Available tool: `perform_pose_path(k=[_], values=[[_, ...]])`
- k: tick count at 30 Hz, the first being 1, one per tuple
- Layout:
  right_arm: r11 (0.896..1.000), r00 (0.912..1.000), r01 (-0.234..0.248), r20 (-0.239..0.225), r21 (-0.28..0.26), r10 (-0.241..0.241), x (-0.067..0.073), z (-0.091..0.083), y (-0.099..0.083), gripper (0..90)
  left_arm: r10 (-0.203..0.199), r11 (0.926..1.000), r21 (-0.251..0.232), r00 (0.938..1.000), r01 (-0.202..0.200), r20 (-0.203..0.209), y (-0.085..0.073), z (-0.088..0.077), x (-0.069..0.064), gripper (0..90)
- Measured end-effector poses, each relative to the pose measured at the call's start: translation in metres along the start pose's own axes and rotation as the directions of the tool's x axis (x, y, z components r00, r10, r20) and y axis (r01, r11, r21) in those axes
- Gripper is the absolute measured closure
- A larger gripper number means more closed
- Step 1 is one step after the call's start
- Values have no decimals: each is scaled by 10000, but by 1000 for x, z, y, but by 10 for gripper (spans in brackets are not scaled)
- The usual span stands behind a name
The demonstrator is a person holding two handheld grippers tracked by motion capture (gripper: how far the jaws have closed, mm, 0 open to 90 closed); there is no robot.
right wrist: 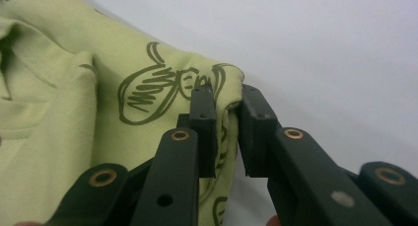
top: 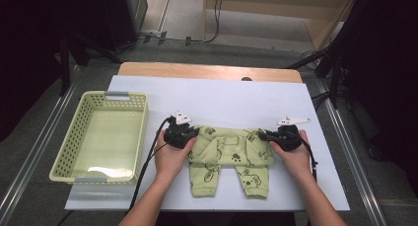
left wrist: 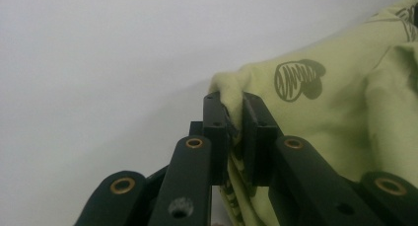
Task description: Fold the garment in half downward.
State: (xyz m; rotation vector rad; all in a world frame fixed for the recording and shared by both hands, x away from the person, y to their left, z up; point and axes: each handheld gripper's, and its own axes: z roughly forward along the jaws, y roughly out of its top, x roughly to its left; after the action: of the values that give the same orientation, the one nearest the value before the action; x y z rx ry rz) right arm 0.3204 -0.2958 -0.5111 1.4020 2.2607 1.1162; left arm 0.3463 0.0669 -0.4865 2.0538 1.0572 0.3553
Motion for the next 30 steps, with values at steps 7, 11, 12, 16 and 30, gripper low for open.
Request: perform_pose_path(k=[7,11,12,16,30], values=[[9985,9991,61,425,-541,-38,-9,3,32,772,-103,9995,-291,9995,94,-294,21,5,12,837],[9978,9977,-136,648,-653,178,-15,10,46,744,-414,9980,-512,9971,382,-634,28,11,19,768],[9969,9967,-144,788,-773,205,-16,11,49,680,-489,9969,-648,9959,440,-764,29,11,20,691],[9946,9951,-514,796,-896,586,-18,11,53,400,-525,9950,-864,9979,491,-372,31,6,19,526],[9970,9999,85,-140,-769,-96,6,7,49,453,461,9971,-668,9872,-362,1526,25,17,-13,522]])
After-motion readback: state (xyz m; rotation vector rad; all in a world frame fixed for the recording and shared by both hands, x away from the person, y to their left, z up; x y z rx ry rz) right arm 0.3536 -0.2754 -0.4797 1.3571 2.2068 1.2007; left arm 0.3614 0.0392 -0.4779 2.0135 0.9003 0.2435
